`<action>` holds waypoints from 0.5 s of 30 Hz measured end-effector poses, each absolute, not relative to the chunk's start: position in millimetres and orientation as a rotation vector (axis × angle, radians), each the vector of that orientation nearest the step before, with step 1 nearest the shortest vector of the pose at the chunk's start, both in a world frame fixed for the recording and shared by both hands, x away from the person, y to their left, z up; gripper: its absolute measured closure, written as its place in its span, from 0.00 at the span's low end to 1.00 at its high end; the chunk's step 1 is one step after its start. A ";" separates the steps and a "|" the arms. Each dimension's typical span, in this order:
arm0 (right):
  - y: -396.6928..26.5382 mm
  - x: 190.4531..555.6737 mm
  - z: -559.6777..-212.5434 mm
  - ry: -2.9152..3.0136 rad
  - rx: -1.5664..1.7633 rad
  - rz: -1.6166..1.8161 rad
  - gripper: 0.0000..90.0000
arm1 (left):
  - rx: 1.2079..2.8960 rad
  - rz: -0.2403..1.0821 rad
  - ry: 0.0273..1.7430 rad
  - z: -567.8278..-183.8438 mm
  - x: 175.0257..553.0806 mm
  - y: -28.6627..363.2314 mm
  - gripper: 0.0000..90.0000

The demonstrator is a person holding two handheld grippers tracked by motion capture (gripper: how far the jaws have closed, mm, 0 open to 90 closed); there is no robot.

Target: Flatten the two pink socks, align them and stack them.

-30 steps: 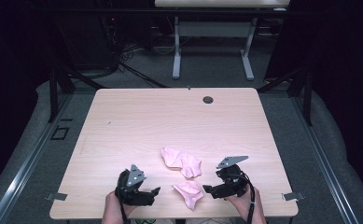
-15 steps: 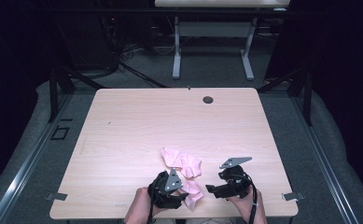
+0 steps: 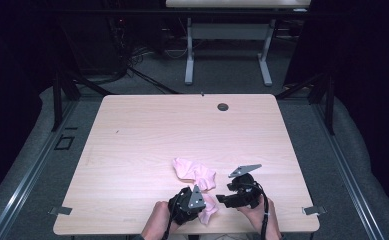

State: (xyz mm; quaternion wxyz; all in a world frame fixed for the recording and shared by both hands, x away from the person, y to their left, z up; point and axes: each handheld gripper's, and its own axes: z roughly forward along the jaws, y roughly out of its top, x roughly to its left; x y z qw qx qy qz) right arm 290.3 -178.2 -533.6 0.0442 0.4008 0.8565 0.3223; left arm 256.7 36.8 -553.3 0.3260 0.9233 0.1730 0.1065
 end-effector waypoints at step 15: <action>-138.6 305.7 -554.0 2.787 1.152 0.916 0.95 | 2.348 0.256 0.477 -556.9 253.1 52.1 1.00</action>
